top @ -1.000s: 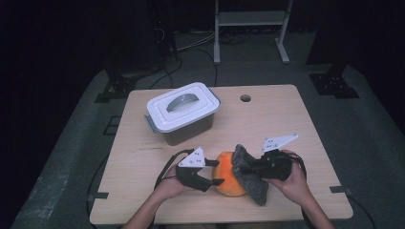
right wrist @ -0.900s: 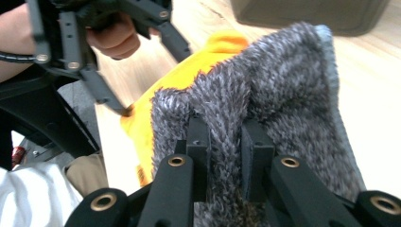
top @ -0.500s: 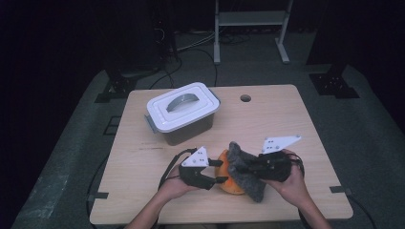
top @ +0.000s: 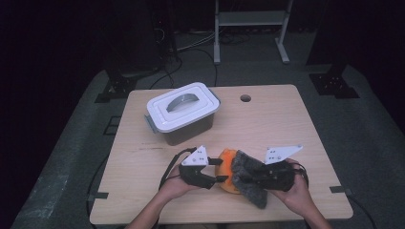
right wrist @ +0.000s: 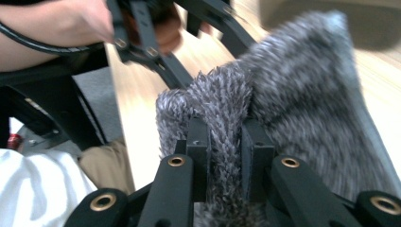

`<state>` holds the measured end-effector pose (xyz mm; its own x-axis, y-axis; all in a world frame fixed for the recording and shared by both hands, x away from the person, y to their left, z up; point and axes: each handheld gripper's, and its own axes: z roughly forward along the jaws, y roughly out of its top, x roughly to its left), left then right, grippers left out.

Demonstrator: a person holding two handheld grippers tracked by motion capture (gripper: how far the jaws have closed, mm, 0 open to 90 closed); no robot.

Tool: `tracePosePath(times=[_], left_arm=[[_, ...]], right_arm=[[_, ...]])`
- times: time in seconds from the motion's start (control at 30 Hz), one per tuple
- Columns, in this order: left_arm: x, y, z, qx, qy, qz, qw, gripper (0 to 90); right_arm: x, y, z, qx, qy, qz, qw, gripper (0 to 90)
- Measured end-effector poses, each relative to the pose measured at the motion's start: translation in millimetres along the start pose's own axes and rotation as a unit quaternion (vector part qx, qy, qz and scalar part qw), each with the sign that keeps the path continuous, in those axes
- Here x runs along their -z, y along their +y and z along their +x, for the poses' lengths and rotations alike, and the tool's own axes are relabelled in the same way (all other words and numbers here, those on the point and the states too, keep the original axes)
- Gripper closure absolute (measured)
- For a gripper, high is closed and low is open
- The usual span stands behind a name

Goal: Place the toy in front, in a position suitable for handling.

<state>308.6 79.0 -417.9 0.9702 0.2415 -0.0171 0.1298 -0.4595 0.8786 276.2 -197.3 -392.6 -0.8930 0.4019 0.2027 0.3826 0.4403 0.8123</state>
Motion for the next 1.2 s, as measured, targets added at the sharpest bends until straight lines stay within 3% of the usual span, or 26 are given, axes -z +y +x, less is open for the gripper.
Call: tracePosePath(times=[0.13,0.2,0.3,0.4,0.5,0.63,0.73,0.9,1.07,1.2], left_arm=[[1.4,-2.1,-0.3,-0.013,0.0,0.006,0.9999,38.5],[1.5,-2.4,-0.8,-0.016,-0.001,0.007,0.9998,38.5],[1.5,-2.5,-0.6,-0.017,-0.001,0.009,0.9998,38.4],[2.5,-3.9,0.2,-0.019,-0.005,0.012,0.9997,38.3],[3.9,-4.9,0.3,-0.02,-0.006,0.016,0.9997,38.1],[9.6,-2.3,4.0,-0.012,-0.002,0.016,0.9998,34.1],[12.8,-1.5,6.7,-0.002,0.004,0.004,1.0,33.1],[10.3,-4.8,6.6,0.001,0.014,0.021,0.9997,34.0],[11.2,-6.8,6.7,-0.009,0.021,0.036,0.9991,33.9],[13.1,-8.9,8.8,-0.013,0.016,0.04,0.999,33.9]], right_arm=[[-11.3,2.9,3.0,0.011,0.01,0.016,0.9998,75.8],[-10.1,-1.6,0.4,0.003,0.016,0.016,0.9997,76.0],[-1.6,-8.3,-5.8,-0.005,0.007,0.021,0.9997,75.9],[8.6,-5.0,-10.7,-0.013,-0.01,0.0,0.9999,75.9],[10.9,2.0,-18.9,-0.023,-0.012,-0.019,0.9995,75.9],[-3.5,2.4,-26.4,-0.036,-0.004,-0.006,0.9993,76.0],[-13.2,4.6,-20.9,-0.029,0.007,-0.002,0.9995,76.0],[-19.7,6.3,-14.1,-0.018,0.013,0.005,0.9997,76.0],[-11.7,-4.1,-17.5,-0.022,0.013,0.017,0.9995,75.9],[1.2,-3.7,-25.6,-0.037,-0.006,0.0,0.9993,76.0]])
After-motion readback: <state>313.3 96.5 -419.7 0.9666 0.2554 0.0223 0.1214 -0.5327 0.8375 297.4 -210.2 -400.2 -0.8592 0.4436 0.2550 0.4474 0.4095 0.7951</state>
